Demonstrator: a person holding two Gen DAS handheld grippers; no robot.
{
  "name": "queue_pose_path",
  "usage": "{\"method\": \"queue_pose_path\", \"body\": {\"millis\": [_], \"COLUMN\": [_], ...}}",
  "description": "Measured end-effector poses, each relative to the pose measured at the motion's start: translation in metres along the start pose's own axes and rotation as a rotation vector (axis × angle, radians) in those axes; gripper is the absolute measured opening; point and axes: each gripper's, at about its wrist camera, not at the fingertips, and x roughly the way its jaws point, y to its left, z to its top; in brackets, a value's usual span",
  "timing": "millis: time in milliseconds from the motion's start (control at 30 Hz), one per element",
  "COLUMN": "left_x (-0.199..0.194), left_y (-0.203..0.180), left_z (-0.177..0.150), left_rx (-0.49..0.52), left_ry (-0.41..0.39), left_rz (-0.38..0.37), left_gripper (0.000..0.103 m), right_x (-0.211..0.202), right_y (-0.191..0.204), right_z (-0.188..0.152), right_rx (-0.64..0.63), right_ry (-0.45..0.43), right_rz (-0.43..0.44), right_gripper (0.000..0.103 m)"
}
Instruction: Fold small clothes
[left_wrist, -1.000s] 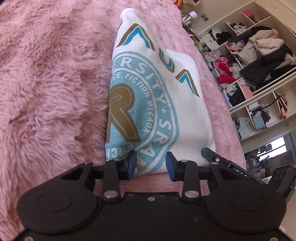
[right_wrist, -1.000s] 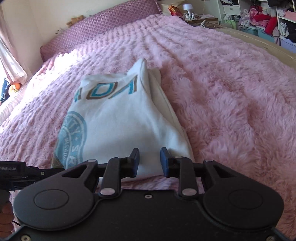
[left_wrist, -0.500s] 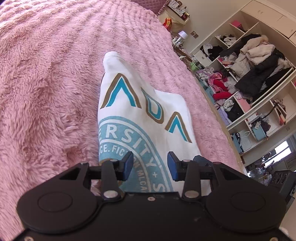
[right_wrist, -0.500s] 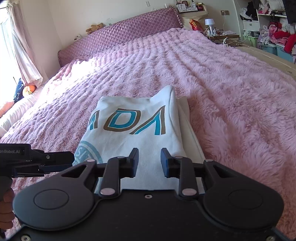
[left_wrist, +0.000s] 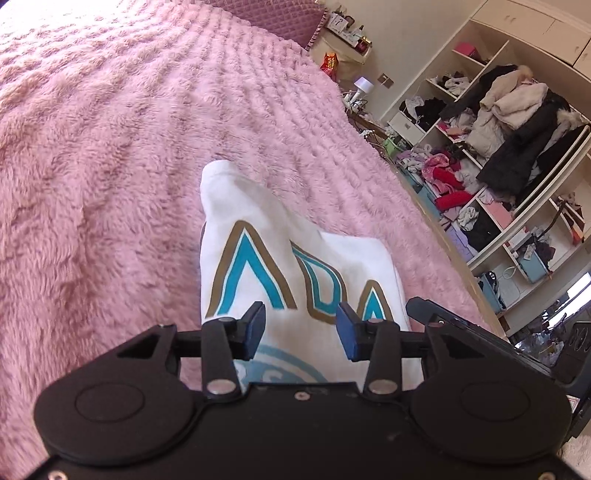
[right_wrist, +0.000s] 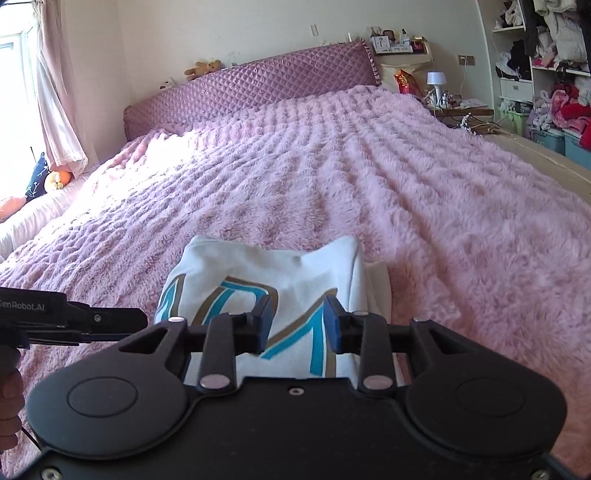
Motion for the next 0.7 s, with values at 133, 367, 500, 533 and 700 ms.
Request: {"method": "queue_pose_path", "body": {"millis": [133, 367, 500, 533, 700], "left_x": [0.039, 0.059, 0.039, 0.039, 0.080], "left_y": [0.006, 0.015, 0.009, 0.008, 0.019], "left_z": [0.017, 0.012, 0.032, 0.038, 0.059], "left_rx": [0.027, 0.023, 0.066, 0.075, 0.083], "left_ry": [0.047, 0.077, -0.031, -0.040, 0.018], "left_rz": [0.063, 0.078, 0.038, 0.032, 0.145], "left_gripper": [0.041, 0.044, 0.043, 0.046, 0.046], "right_x": [0.038, 0.065, 0.054, 0.055, 0.088], "right_y": [-0.002, -0.012, 0.000, 0.000, -0.007], "right_z": [0.011, -0.005, 0.015, 0.020, 0.029], "right_rx": [-0.037, -0.012, -0.067, -0.061, -0.061], "right_ry": [0.038, 0.135, 0.063, 0.047, 0.101], "right_rz": [-0.038, -0.068, -0.065, -0.058, -0.116], "right_gripper": [0.029, 0.025, 0.029, 0.033, 0.036]}}
